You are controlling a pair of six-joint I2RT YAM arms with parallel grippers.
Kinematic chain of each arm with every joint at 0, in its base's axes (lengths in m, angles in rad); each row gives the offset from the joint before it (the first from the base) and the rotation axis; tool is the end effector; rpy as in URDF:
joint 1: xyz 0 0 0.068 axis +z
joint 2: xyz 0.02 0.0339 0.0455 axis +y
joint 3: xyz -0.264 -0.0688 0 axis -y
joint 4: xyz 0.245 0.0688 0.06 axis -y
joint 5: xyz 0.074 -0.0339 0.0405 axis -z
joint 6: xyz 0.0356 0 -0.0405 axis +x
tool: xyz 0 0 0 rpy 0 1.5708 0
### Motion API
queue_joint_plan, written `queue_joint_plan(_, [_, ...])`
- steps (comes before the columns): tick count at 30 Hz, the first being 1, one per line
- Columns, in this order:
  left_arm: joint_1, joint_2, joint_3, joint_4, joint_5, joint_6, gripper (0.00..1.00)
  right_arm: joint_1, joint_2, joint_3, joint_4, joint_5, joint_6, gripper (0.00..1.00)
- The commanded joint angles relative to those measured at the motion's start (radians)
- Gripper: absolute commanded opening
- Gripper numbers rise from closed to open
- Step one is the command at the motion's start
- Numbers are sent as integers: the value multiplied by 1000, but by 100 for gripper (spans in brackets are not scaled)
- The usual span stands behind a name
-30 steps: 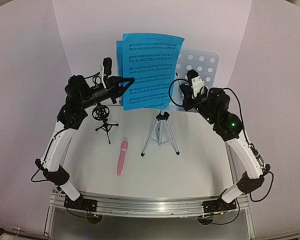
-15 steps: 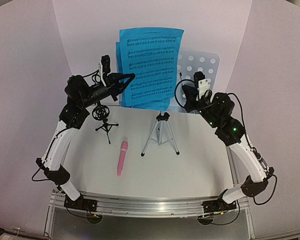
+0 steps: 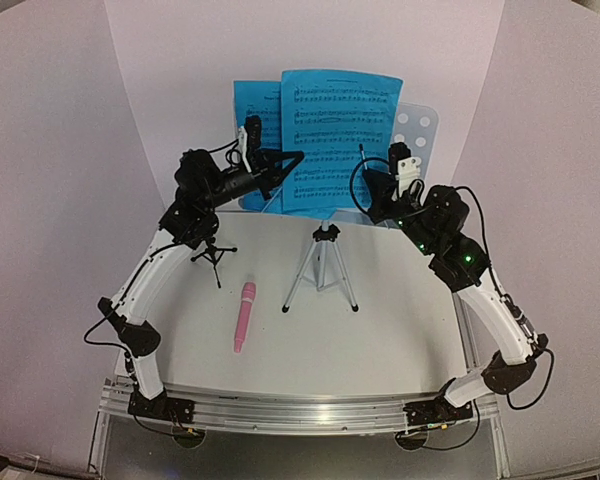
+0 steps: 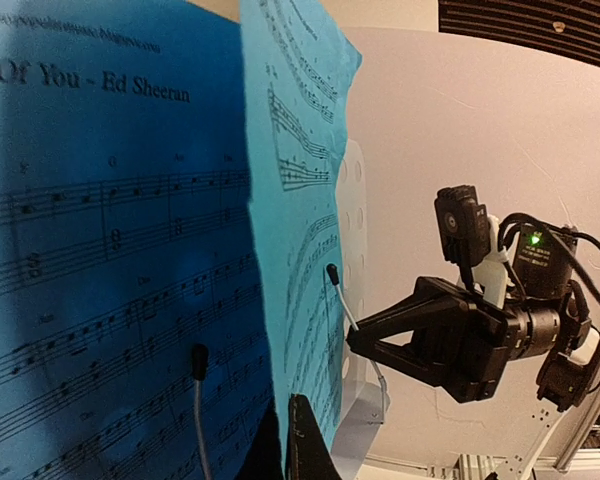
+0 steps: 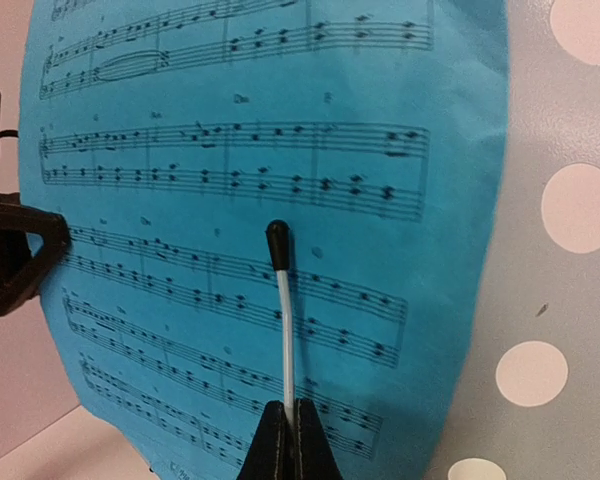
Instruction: Set up the instrument practice props
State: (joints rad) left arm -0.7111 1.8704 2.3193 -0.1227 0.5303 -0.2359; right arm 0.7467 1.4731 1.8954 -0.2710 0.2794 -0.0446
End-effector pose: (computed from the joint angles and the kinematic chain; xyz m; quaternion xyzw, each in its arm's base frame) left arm 0.2851 -0.2694 0.5597 0.3394 0.4966 -0.4935 0.6282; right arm 0.2269 0.1966 0.5477 -0.1512 0.6362 0.1731 0.7365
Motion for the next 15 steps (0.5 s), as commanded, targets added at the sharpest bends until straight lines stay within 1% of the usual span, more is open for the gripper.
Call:
queue_joint_plan(1, [-24, 69, 94, 96, 29, -7, 0, 3, -25, 8, 113, -25, 20, 0])
queue_joint_plan(3, [-41, 94, 114, 112, 39, 17, 0, 3, -29, 2, 113, -26, 20, 0])
queue_joint_plan(6, [-77, 131, 160, 62, 8, 87, 0, 3, -39, -8, 113, -26, 19, 0])
queue_joint_plan(9, [-80, 146, 158, 86, -5, 65, 0, 3, -49, -17, 113, -24, 17, 0])
queue_joint_plan(12, [-92, 159, 148, 156, -4, 50, 0, 3, -60, -26, 113, -21, 13, 0])
queue_joint_plan(15, [-104, 172, 155, 169, -3, 57, 0, 3, -68, -27, 113, -18, 10, 0])
